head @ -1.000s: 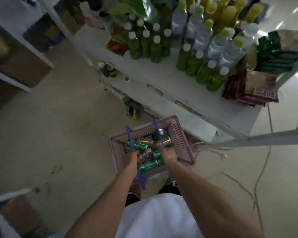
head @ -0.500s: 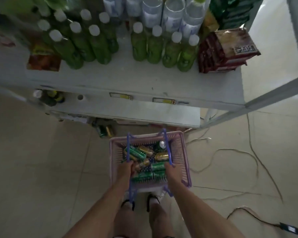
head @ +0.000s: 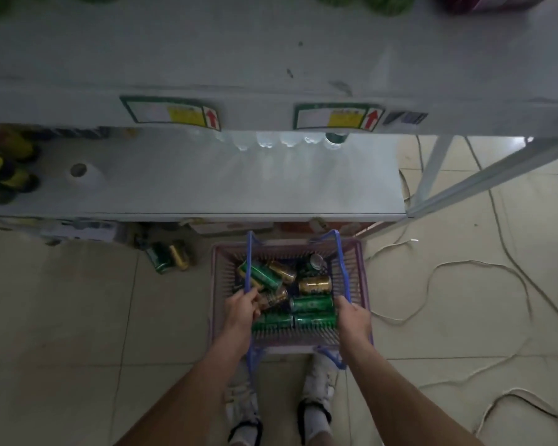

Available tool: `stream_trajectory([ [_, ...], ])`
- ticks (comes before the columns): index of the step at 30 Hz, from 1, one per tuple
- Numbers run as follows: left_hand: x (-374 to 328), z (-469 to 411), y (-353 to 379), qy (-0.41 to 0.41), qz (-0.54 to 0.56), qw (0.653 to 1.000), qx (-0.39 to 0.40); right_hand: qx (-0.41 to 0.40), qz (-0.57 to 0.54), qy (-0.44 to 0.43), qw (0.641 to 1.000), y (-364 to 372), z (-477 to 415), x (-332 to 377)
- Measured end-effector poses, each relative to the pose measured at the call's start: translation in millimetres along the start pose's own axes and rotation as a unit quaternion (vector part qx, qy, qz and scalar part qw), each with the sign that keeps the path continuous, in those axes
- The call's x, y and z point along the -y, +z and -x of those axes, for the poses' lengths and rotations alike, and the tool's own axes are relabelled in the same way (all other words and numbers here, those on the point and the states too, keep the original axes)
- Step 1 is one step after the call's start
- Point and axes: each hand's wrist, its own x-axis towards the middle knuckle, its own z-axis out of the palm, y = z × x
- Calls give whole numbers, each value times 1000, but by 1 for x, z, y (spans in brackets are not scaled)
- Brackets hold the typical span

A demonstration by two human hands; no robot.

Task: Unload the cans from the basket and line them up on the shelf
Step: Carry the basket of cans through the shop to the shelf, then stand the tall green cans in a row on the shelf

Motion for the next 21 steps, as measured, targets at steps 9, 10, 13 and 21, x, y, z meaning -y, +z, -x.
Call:
stream_trajectory([
  [9, -6, -79, 9, 34, -2, 998, 46, -76, -4, 3, 997, 27, -64, 11],
  [10, -8, -83, 11, 44, -7, 999, 30, -88, -2, 5, 996, 28, -72, 17],
  [13, 1, -98, 6, 77, -31, 995, -57, -120, 26, 10, 992, 26, -91, 18],
  [21, 35, -154, -56, 85, -338, 925, -149, -130, 193, 20, 972, 7, -159, -1],
])
